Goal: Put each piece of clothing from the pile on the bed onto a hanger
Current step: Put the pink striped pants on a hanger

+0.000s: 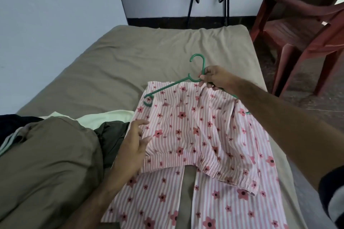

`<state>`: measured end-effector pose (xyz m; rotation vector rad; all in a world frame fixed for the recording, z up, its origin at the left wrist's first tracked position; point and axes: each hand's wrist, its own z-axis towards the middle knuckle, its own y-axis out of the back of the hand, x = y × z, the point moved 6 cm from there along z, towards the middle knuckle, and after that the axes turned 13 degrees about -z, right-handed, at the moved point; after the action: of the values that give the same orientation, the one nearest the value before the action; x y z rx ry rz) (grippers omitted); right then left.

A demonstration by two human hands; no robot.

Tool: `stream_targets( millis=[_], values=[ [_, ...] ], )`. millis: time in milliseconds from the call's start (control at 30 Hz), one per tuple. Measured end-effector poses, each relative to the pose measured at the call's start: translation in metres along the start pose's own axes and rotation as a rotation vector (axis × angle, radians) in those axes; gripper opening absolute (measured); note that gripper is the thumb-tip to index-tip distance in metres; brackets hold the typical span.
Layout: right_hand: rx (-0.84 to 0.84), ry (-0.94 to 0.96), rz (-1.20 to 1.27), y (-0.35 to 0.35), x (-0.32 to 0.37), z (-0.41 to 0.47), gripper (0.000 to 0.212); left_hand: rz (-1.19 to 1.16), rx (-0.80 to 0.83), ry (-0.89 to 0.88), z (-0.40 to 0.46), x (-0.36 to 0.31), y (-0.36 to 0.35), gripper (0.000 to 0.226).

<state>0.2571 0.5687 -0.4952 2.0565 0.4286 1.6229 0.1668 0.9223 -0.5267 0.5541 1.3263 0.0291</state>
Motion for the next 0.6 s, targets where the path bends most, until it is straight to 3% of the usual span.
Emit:
stream_targets(
  millis=[100, 233, 433, 533, 600],
  values=[
    [-0.023, -0.002, -0.025, 0.004, 0.005, 0.007, 0.022, -0.052, 0.042, -0.005, -0.013, 0.003, 0.023, 0.040],
    [-0.081, -0.030, -0.015, 0.012, 0.003, 0.023, 0.020, 0.105, 0.195, 0.011, -0.022, 0.024, 0.042, 0.042],
    [-0.112, -0.083, -0.194, 0.004, -0.005, 0.057, 0.034, 0.246, 0.125, -0.077, -0.003, 0.030, 0.036, 0.030],
    [-0.216, -0.140, -0.631, 0.011, -0.016, 0.035, 0.058, 0.266, 0.112, -0.052, 0.006, 0.023, 0.020, 0.045],
    [-0.349, -0.022, -0.751, 0.012, -0.011, -0.014, 0.052, 0.514, 0.089, -0.178, 0.009, 0.009, 0.015, 0.055]
  ],
)
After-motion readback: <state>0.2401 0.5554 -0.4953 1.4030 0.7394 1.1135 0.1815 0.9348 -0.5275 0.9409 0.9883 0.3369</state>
